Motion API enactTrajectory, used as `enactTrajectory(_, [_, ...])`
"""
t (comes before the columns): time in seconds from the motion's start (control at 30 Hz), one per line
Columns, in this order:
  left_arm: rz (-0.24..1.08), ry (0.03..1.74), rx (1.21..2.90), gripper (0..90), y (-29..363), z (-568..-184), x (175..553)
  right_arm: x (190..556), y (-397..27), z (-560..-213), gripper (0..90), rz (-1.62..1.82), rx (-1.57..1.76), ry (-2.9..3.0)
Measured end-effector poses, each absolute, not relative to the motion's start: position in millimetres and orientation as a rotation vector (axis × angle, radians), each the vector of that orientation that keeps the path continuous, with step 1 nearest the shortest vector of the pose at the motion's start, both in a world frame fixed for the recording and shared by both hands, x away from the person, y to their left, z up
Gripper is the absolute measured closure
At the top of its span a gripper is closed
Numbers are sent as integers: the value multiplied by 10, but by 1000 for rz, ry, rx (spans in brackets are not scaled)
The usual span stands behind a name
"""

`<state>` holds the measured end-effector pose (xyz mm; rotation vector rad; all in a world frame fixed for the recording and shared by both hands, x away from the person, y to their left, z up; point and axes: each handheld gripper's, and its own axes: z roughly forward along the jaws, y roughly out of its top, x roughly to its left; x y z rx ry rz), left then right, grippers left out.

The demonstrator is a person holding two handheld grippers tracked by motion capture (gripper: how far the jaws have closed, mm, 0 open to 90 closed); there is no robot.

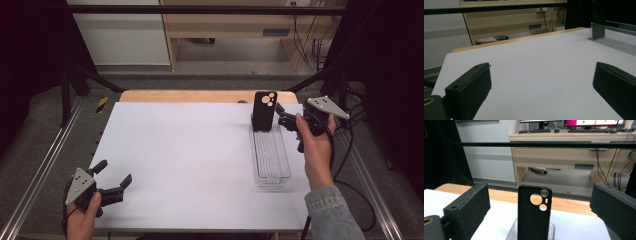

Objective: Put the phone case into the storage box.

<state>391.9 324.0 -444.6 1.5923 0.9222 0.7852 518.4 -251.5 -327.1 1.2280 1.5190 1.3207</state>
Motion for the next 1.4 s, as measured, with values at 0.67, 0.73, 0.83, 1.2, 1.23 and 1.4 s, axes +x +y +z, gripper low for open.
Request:
enactTrajectory(0.67, [785, 905, 1609, 20, 3202, -4444, 3910, 4974, -2729, -3305, 29, 1327, 1226, 1485])
enactTrajectory(0.73, [783, 904, 1613, 20, 3193, -4447, 3912, 4950, -2750, -3320, 29, 1330, 1228, 1484])
enactTrajectory(0.83, [782, 902, 1614, 20, 3193, -4448, 3911, 4919, -2791, -3344, 29, 1332, 1233, 1485])
enactTrajectory(1.2, [779, 900, 1613, 20, 3191, -4441, 3903, 4754, -2893, -3317, 29, 1337, 1216, 1492])
enactTrajectory(1.23, [779, 900, 1612, 20, 3193, -4440, 3900, 4738, -2900, -3315, 29, 1335, 1214, 1494])
enactTrajectory(1.4, [773, 897, 1611, 20, 3183, -4437, 3889, 4666, -2930, -3316, 28, 1318, 1196, 1510])
